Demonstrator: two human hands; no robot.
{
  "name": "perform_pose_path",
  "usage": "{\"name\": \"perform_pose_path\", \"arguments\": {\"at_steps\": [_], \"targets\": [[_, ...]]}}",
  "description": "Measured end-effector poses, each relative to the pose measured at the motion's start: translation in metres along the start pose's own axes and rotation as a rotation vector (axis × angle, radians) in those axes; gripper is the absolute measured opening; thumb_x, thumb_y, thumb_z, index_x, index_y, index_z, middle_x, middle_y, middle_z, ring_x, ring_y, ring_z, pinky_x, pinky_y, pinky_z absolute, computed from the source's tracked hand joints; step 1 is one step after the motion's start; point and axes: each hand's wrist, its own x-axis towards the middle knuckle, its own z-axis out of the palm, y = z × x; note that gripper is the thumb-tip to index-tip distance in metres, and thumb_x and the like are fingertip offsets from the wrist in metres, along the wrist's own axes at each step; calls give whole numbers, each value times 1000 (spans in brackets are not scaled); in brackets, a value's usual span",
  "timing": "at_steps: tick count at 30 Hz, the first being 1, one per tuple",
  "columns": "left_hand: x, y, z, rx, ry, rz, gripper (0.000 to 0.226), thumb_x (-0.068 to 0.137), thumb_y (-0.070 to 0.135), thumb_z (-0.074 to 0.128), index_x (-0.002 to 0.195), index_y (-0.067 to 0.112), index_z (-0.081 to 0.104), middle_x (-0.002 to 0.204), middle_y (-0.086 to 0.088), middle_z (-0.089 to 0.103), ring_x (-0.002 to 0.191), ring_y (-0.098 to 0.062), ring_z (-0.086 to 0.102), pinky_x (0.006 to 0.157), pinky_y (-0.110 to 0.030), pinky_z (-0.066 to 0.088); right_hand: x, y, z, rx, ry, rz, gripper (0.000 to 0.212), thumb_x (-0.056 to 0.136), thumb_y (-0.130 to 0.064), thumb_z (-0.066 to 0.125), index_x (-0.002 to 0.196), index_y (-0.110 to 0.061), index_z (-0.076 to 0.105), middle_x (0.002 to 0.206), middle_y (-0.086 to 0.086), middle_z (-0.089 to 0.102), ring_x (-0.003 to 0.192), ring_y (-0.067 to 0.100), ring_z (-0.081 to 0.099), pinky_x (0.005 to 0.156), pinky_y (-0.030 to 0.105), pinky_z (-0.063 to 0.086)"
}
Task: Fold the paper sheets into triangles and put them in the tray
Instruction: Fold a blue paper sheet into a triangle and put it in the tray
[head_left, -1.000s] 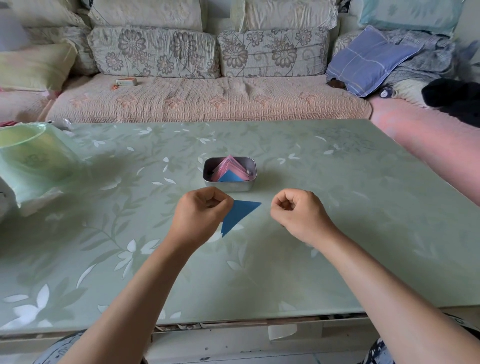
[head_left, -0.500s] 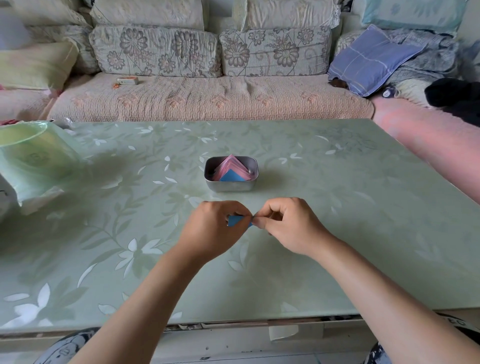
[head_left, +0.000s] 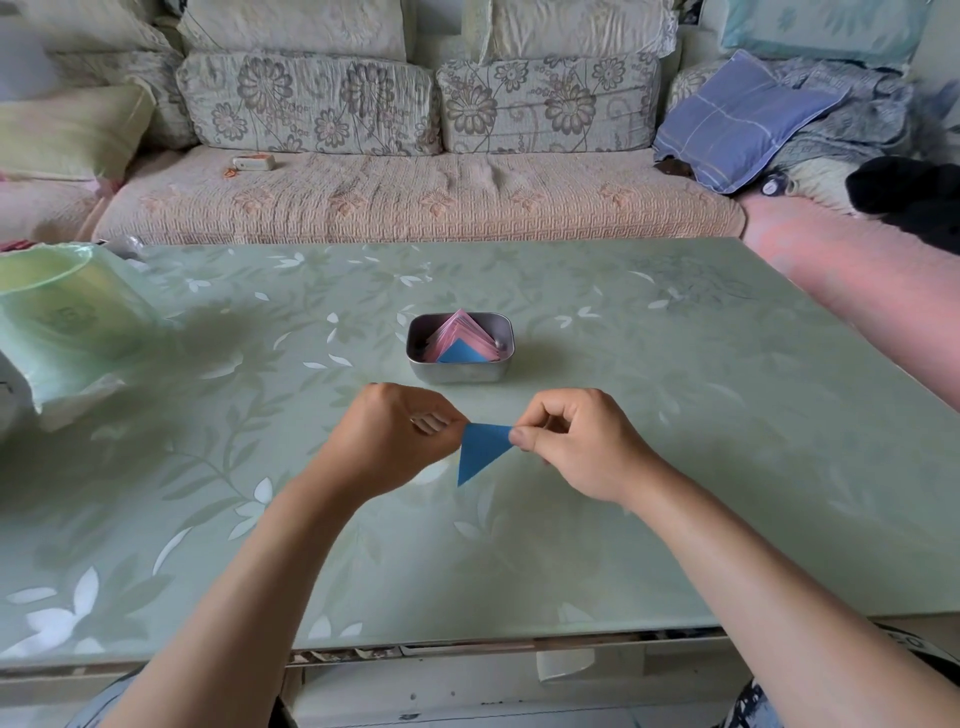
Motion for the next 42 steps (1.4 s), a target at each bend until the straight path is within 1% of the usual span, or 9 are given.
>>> {"name": "perform_pose_path", "arguments": {"at_steps": [3,8,13,19,23,28,33,37,42], "targets": [[2,-4,-2,-87,54,-69,18,83,14,70,74,28,77,72,19,73,70,3,68,67,-10,50,1,1,-3,21,26,21,21,85,-21,74,67,-29,67,55,-5,61,54,11,53,60,30,47],[1,8,18,-467,129,-188,6,88,28,72,87,26,78,89,14,76,87,1,69,82,-18,52,3,1,-6,127,43,36,22,87,-15,73,68,-24,67,67,8,69,55,17,60,62,32,47],[2,17,37,-682,201,-340,10,87,24,74,78,25,77,77,2,75,68,-7,62,67,-22,52,3,1,-5,226,55,72,16,86,-21,71,71,-19,66,60,5,65,53,12,59,55,23,40],[0,18,41,-599,220,-320,19,89,20,71,72,28,75,64,16,69,57,4,57,55,-8,44,3,1,-6,181,22,115,20,89,-22,72,70,-27,68,61,3,67,57,11,58,57,25,39],[-2,18,43,-407,187,-227,15,87,22,69,73,26,75,71,17,71,65,5,61,59,-6,42,1,-2,-1,105,4,100,13,88,-29,73,76,-33,70,57,-6,64,53,8,53,51,16,39],[-5,21,50,-342,139,-177,13,86,22,69,76,26,76,73,18,71,67,2,63,59,-6,43,-3,-6,5,100,98,-35,12,88,-22,73,77,-26,71,54,-23,56,48,2,46,49,9,33],[-5,20,50,-323,115,-176,14,85,20,70,73,25,75,67,20,69,57,5,58,52,-4,38,-3,-4,7,20,111,-53,11,87,-26,68,76,-29,67,55,-15,54,51,4,45,53,15,33],[-7,20,52,-307,106,-169,14,84,20,71,71,26,73,64,19,68,53,6,55,49,-4,35,-4,-5,10,36,72,-64,20,92,-19,61,75,-29,61,64,-21,56,56,4,45,59,22,37],[-5,18,50,-341,95,-169,15,83,17,70,70,23,73,65,16,69,50,4,54,51,-6,38,-2,-8,8,144,139,-19,24,95,-10,58,76,-24,60,59,-18,50,56,2,42,56,15,35]]}}
